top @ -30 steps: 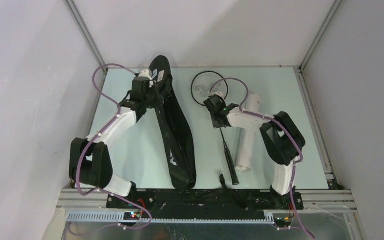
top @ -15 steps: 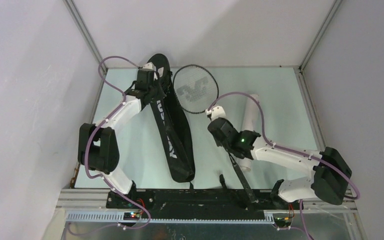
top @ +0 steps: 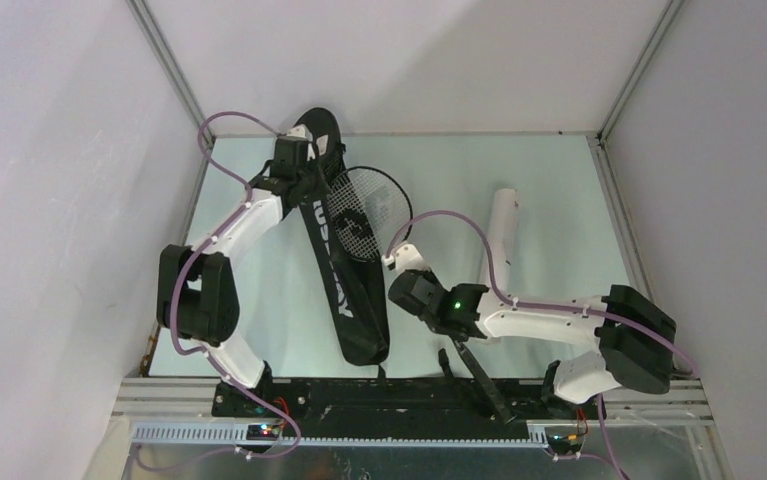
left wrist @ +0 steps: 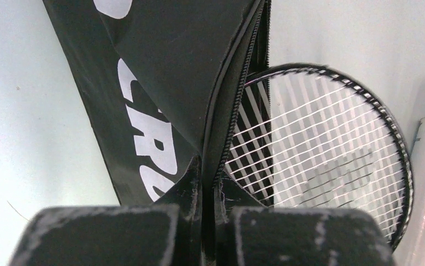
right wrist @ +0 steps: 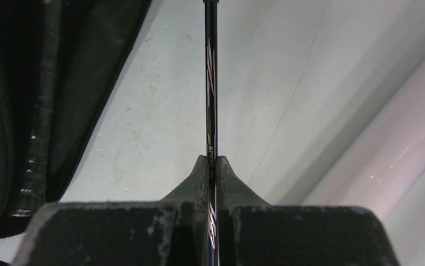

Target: Pack up the badminton gear

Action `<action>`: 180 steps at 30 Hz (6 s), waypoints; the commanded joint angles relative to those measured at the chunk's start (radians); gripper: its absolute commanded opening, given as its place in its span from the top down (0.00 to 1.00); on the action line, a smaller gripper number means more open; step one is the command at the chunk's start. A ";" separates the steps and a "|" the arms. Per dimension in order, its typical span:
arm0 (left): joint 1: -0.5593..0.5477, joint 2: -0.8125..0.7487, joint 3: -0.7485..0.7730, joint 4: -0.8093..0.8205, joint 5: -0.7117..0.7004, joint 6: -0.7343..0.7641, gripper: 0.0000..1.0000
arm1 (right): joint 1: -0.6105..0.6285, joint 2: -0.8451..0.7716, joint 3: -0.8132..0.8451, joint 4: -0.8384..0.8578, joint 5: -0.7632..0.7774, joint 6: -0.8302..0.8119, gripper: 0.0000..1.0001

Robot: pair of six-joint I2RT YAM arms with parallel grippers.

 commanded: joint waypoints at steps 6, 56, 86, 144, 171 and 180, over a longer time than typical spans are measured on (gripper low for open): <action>0.005 0.015 0.057 0.007 0.086 -0.003 1.00 | 0.069 0.043 0.015 0.185 -0.014 -0.041 1.00; -0.024 -0.194 -0.157 0.217 0.495 -0.062 1.00 | -0.167 0.312 0.272 0.520 -0.436 -0.045 0.41; 0.015 -0.189 -0.219 0.304 0.595 -0.079 1.00 | -0.287 0.176 -0.157 0.662 -0.609 0.149 0.54; -0.570 -0.799 -0.715 -0.053 -0.144 -0.213 1.00 | -0.362 -0.138 -0.023 0.210 -0.412 0.007 1.00; -0.714 -0.372 -0.462 0.340 -0.144 -0.067 0.32 | -0.528 0.069 0.271 0.181 -1.234 -0.859 1.00; -0.690 -0.693 -0.287 -0.043 -0.341 0.423 0.00 | -0.600 -0.034 0.292 -0.074 -1.403 -1.225 1.00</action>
